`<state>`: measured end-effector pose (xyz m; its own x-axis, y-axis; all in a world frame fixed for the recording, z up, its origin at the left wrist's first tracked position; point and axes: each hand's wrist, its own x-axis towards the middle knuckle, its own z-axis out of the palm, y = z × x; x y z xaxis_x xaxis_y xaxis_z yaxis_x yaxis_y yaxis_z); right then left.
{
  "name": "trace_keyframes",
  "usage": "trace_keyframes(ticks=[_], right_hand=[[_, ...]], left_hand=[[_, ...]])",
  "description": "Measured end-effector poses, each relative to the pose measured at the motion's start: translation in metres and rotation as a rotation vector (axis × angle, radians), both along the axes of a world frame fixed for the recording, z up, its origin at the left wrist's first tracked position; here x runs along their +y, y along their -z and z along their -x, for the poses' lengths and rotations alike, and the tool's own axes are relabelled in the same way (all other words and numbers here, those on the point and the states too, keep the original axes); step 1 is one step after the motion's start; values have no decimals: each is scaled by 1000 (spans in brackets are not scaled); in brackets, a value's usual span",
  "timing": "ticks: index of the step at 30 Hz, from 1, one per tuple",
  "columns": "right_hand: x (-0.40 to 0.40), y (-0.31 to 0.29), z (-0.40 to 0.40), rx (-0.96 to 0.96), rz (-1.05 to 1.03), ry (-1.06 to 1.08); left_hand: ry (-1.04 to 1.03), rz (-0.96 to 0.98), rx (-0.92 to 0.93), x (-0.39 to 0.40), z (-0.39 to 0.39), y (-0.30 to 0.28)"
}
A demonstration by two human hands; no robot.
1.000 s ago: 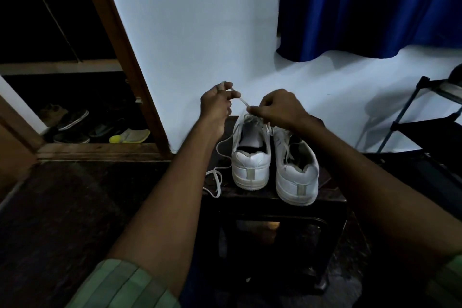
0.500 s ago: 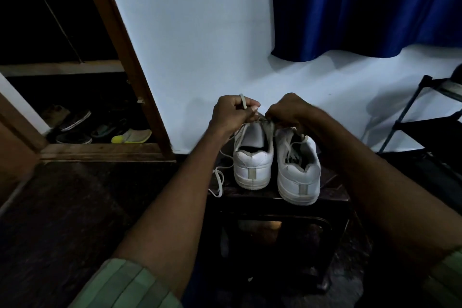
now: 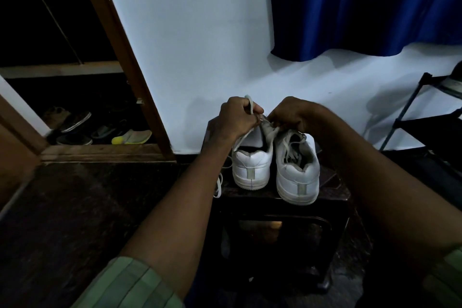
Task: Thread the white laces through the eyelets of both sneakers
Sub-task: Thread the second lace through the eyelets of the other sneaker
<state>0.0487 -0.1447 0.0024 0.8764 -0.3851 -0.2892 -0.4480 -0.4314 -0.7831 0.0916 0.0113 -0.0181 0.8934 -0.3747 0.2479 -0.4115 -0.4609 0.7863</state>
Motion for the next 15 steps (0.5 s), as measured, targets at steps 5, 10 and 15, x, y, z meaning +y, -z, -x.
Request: trace_keyframes(ticks=[5,10,15], right_hand=[[2,-3,1,23,42,-15],[0,-3,4,8,-30,1],[1,-3,5,-11,-45,-10]], left_hand=[[-58,-123,-124,-8,6,-12],[-44,-209,-166,-12,7,-16],[45,-248,-169,-10,9,-17]])
